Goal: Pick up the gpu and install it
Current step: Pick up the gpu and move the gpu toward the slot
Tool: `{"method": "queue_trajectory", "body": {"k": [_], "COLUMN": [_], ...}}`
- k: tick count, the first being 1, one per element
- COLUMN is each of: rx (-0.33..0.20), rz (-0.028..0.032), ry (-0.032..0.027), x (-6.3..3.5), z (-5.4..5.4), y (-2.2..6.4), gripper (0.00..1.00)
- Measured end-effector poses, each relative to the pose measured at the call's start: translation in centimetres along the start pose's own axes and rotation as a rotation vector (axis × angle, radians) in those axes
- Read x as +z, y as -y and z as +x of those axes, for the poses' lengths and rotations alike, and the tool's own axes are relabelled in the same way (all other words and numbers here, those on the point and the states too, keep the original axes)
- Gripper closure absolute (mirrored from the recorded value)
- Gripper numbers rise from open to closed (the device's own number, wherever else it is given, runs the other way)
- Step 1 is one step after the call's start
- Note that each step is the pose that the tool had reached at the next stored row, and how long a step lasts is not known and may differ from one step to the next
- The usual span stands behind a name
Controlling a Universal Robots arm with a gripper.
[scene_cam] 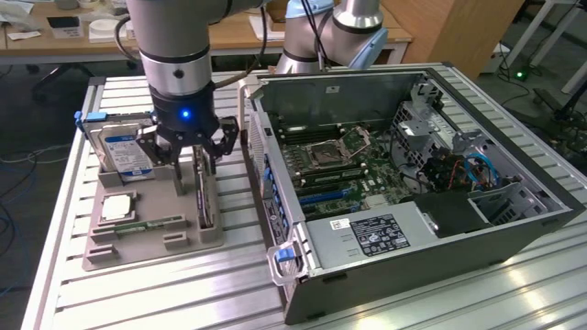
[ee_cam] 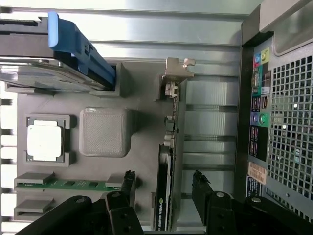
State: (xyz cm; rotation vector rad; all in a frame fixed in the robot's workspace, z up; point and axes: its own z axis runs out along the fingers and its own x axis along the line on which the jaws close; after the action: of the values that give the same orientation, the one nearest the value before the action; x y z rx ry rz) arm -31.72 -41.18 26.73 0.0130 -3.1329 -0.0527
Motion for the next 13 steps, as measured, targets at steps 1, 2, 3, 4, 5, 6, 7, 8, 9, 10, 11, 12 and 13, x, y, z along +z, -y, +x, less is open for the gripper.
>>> {"method": "queue_trajectory", "body": {"k": [1, 2, 3, 4, 5, 6, 7, 8, 9, 10, 11, 12, 13], "rx": [0.001, 0.002, 0.003, 0.003, 0.004, 0.005, 0.006, 0.006, 0.007, 0.007, 0.008, 0.008, 0.009], "rz": [0.0001, 0.0, 0.0, 0.0, 0.0001, 0.0001, 0.0, 0.0001, 0.0001, 0.0001, -0.0001, 0.0, 0.0], "ry": [0.0, 0.0001, 0.0002, 0.0002, 0.0003, 0.0003, 0.0004, 0.0003, 0.0003, 0.0004, 0.0005, 0.0005, 0.0005], "x": [0.19, 0.37, 0.56, 0.73, 0.91, 1.09, 1.27, 1.46, 1.65, 1.83, 2.01, 2.19, 2.37], "z": [0.0, 0.0, 0.0, 0.0, 0.0, 0.0, 0.0, 0.0, 0.0, 0.0, 0.0, 0.0, 0.0], "y": [0.01, 0.02, 0.02, 0.03, 0.04, 0.04, 0.05, 0.05, 0.06, 0.07, 0.07, 0.08, 0.08], "gripper": [0.41, 0.41, 0.41, 0.41, 0.41, 0.41, 0.41, 0.41, 0.41, 0.41, 0.41, 0.41, 0.41]}}
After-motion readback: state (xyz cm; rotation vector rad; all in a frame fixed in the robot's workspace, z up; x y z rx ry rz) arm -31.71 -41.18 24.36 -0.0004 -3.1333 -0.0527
